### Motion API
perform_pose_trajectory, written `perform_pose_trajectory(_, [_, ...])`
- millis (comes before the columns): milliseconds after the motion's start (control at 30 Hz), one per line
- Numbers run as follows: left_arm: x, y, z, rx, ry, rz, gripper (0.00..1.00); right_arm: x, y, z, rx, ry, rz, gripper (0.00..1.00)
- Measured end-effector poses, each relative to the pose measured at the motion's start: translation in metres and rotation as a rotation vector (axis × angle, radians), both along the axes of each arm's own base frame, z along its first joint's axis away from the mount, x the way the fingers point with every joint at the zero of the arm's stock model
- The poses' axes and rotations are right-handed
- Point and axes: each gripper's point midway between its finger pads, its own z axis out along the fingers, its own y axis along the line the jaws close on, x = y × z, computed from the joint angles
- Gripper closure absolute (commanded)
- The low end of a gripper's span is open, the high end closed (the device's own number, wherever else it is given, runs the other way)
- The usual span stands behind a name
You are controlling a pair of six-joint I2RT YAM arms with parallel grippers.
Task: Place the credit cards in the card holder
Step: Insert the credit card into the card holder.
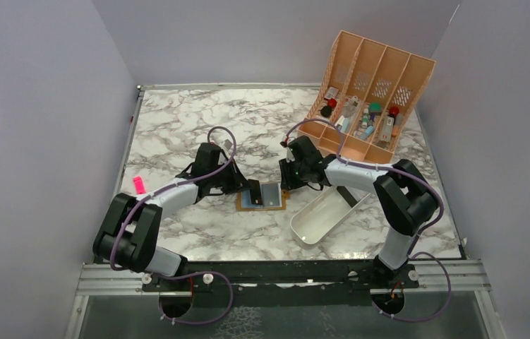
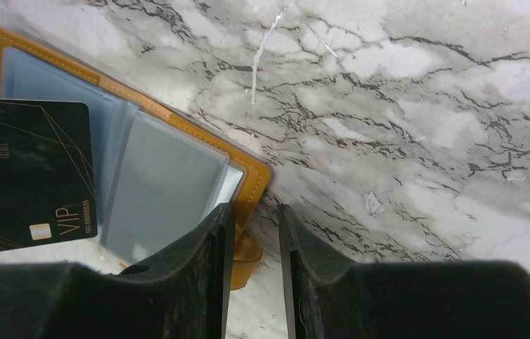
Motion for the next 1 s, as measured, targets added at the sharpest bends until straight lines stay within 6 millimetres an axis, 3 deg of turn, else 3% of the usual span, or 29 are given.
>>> perform_pose_trajectory(333, [-0.003, 0.0, -0.02, 0.018, 0.048, -0.021, 1.0, -0.002, -0.001, -0.004, -0.002, 0.001, 0.0, 0.68])
perform_pose_trajectory(700, [-0.002, -0.003, -0.024, 0.004, 0.052, -0.033, 1.0, -0.001, -0.003, -0.005, -0.008, -0.004, -0.002, 0.72])
perform_pose_trajectory(1000, [0.0, -0.003, -0.02, 0.011, 0.055, -0.037, 1.0, -0.002, -0.004, 0.001, -0.006, -0.008, -0.004, 0.6])
